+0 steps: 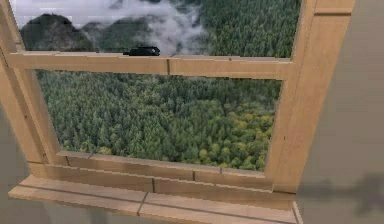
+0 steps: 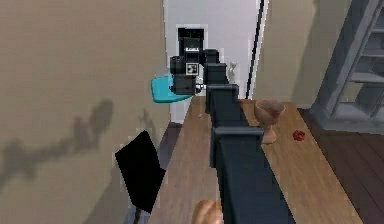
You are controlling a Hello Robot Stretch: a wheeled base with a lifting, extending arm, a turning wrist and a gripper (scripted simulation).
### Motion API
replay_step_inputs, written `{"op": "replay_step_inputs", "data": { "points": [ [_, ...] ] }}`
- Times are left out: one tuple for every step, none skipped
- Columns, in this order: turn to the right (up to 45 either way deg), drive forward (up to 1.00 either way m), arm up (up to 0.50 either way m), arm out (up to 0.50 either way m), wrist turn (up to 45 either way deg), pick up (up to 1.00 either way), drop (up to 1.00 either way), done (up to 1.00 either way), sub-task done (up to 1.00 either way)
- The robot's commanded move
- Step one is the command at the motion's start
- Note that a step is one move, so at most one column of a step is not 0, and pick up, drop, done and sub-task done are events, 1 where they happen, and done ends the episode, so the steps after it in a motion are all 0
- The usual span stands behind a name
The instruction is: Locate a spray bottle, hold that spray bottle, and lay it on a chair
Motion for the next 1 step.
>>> {"op": "replay_step_inputs", "data": {
  "points": [
    [0.0, 0.0, 0.0, 0.0, -45.0, 0.0, 0.0, 0.0, 0.0]
  ]
}}
